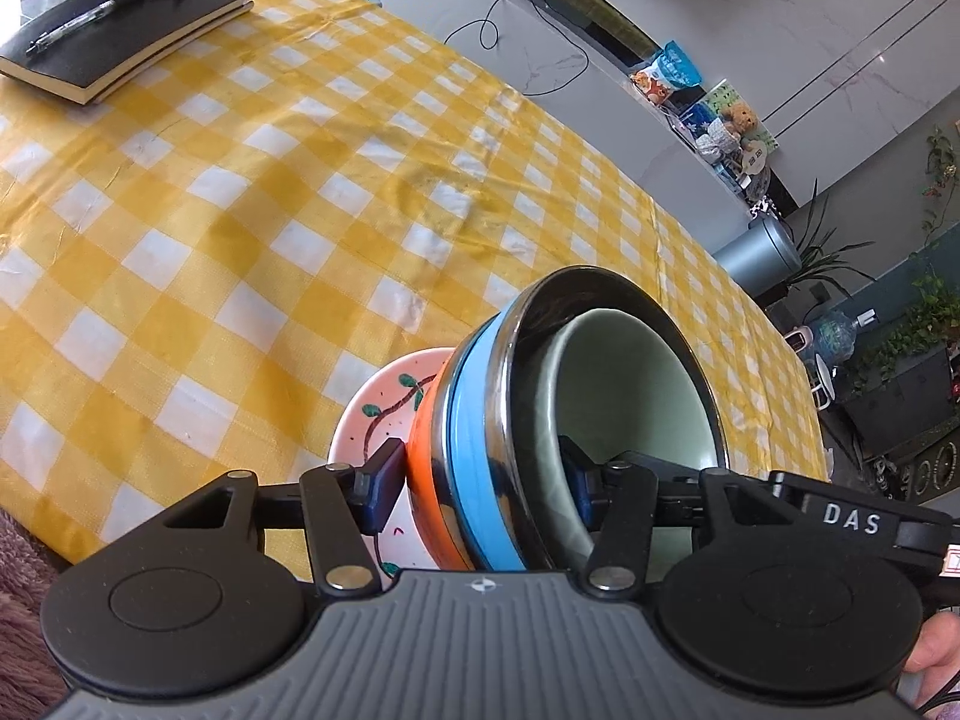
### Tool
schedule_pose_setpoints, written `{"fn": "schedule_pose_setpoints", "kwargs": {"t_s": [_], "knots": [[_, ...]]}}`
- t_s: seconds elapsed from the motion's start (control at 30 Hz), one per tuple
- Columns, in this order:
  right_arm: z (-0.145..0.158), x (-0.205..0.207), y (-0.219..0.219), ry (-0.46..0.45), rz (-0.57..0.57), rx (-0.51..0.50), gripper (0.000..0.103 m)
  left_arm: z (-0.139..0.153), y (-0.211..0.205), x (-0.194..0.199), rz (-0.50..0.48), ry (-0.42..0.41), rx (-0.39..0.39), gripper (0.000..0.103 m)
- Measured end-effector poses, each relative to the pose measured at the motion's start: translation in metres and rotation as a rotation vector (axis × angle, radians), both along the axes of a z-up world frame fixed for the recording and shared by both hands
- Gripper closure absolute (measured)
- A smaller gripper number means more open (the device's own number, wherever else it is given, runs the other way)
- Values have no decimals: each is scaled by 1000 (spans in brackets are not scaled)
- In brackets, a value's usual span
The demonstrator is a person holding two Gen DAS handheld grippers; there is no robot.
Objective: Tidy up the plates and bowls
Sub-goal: 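Open the left tool and release the bowl stack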
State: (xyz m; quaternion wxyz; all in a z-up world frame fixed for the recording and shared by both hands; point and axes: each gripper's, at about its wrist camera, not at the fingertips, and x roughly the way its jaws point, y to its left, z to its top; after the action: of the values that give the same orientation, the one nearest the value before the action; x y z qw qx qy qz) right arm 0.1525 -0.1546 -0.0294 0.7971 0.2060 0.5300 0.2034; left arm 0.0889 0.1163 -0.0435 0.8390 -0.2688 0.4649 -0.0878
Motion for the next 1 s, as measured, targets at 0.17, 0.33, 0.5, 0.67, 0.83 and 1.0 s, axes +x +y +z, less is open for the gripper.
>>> {"fn": "schedule_pose_setpoints", "kwargs": {"t_s": [0.17, 0.33, 0.5, 0.67, 0.83, 1.0], "knots": [[4, -2, -4, -14, -5, -16, 46, 6, -2, -4, 20, -31, 27, 42], [17, -12, 9, -98, 26, -132, 41, 28, -10, -13, 14, -110, 120, 35], [28, -25, 13, -168, 22, -214, 37, 47, -18, -29, -23, -151, 210, 35], [39, -45, 14, -238, -10, -266, 34, 69, -24, -51, -86, -234, 298, 35], [49, -72, 21, -320, -37, -327, 31, 78, -30, -80, -134, -320, 418, 35], [58, -106, 25, -392, -81, -362, 29, 77, -36, -107, -175, -389, 515, 35]]}}
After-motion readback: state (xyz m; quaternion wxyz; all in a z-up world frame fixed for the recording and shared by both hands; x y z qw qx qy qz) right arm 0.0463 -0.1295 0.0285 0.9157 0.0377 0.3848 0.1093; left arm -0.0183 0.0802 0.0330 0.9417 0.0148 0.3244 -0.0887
